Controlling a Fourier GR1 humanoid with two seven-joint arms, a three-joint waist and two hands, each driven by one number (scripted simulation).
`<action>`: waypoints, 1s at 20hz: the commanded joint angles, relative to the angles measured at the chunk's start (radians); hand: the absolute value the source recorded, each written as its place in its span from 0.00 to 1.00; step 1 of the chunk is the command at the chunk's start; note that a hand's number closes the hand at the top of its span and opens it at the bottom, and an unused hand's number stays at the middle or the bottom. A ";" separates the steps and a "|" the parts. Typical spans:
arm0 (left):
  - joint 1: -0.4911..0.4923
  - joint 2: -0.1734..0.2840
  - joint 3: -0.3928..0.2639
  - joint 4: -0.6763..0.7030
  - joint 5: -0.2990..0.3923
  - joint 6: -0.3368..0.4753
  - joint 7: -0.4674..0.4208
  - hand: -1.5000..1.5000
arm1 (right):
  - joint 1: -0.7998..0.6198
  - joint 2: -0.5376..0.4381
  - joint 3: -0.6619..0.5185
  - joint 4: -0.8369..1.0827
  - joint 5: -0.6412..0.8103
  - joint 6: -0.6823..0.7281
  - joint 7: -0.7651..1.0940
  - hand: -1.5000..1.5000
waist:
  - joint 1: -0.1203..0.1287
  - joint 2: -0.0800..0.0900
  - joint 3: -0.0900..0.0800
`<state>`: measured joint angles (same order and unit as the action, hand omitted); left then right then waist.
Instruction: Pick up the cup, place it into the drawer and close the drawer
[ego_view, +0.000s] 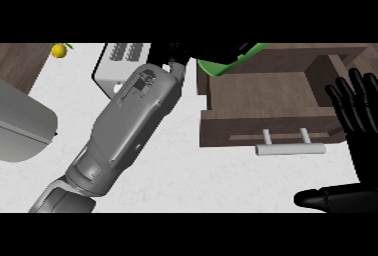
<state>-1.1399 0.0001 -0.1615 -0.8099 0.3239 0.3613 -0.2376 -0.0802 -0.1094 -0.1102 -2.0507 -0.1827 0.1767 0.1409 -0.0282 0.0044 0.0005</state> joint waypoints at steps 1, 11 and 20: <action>-0.057 0.000 -0.068 0.100 0.090 0.030 -0.030 1.00 | -0.039 0.020 0.021 0.059 0.042 -0.022 -0.025 0.00 | -0.003 0.002 0.000; -0.125 0.000 -0.236 0.313 0.207 0.057 -0.109 1.00 | -0.026 0.009 0.034 0.018 0.014 0.007 -0.009 0.00 | -0.037 0.008 0.001; -0.166 0.000 -0.366 0.421 0.237 0.083 -0.114 1.00 | -0.076 0.013 0.035 0.065 0.014 0.005 -0.026 0.00 | -0.076 0.020 0.002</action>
<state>-1.3174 0.0001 -0.4519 -0.4175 0.5567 0.4272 -0.3444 -0.1388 -0.1019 -0.0812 -2.0013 -0.1772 0.1871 0.1245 -0.0915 0.0210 0.0019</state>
